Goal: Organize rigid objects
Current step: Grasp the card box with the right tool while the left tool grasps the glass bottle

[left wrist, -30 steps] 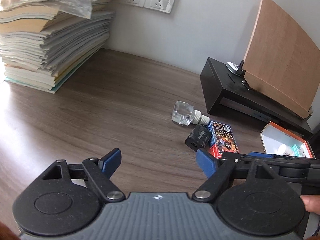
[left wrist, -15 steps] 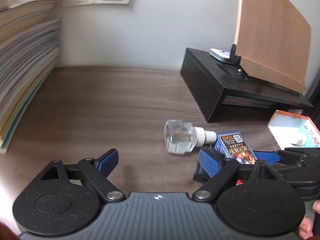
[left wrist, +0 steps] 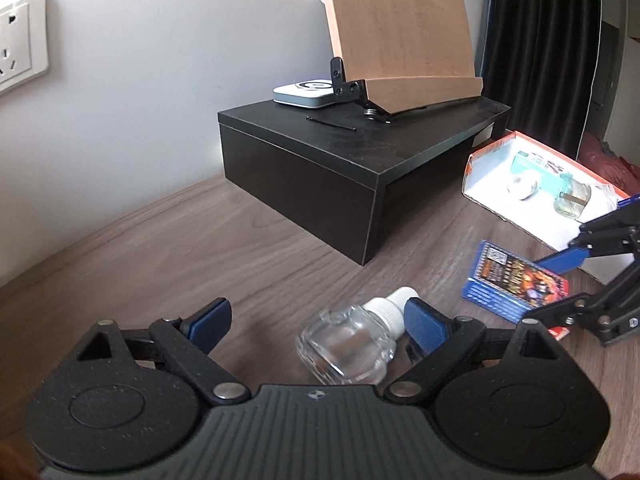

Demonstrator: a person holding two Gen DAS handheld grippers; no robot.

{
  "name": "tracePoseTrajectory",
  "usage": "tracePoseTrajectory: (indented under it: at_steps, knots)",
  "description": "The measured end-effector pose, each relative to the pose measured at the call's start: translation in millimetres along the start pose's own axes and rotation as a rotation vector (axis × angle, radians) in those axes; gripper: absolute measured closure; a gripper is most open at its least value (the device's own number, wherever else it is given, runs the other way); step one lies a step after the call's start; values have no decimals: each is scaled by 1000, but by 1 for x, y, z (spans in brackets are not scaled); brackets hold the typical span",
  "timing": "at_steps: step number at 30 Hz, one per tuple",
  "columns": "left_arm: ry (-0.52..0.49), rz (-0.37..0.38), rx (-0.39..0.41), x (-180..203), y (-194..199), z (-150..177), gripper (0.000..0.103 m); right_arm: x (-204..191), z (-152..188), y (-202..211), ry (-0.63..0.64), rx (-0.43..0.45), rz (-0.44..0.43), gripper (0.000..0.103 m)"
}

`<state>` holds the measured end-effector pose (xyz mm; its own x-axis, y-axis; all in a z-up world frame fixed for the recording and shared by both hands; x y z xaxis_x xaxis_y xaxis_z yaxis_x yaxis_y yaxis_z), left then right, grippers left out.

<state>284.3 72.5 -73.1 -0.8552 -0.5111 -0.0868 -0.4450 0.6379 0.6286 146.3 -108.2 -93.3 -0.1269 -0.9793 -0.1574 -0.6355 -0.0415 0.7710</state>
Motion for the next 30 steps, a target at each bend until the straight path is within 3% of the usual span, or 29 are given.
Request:
tracePoseTrajectory:
  at_steps: [3, 5, 8, 11, 19, 20, 21, 30]
  knots:
    - [25, 27, 11, -5, -11, 2, 10, 1, 5, 3, -8, -4, 15, 31]
    - [27, 62, -6, -3, -15, 6, 25, 2, 6, 4, -14, -7, 19, 31]
    - [-1, 40, 15, 10, -12, 12, 26, 2, 8, 3, -17, -6, 25, 30]
    - [82, -4, 32, 14, -6, 17, 38, -1, 7, 0, -14, -4, 37, 28]
    - [90, -123, 18, 36, 2, 22, 51, -14, 3, -13, 23, 18, 61, 11]
    - [99, -132, 15, 35, 2, 22, 52, -15, 1, -14, 17, 24, 62, 13]
    - [105, -137, 11, 35, 2, 21, 52, -15, 0, -13, 12, 38, 73, 32]
    - [263, -222, 22, 35, 22, 29, 52, -22, -6, 0, 37, 78, 59, 32]
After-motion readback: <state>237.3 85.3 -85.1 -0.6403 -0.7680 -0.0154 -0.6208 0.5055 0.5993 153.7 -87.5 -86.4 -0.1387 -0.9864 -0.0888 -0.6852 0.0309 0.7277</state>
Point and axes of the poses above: each gripper's, at about its wrist camera, not at the fingertips, and y roughly against the way its jaws point, x to its right, z to its underside, the point moved 1 cm from there along -y, roughly the way its jaws point, and after that the axes turned 7 degrees about -y, right-handed, at the moved point
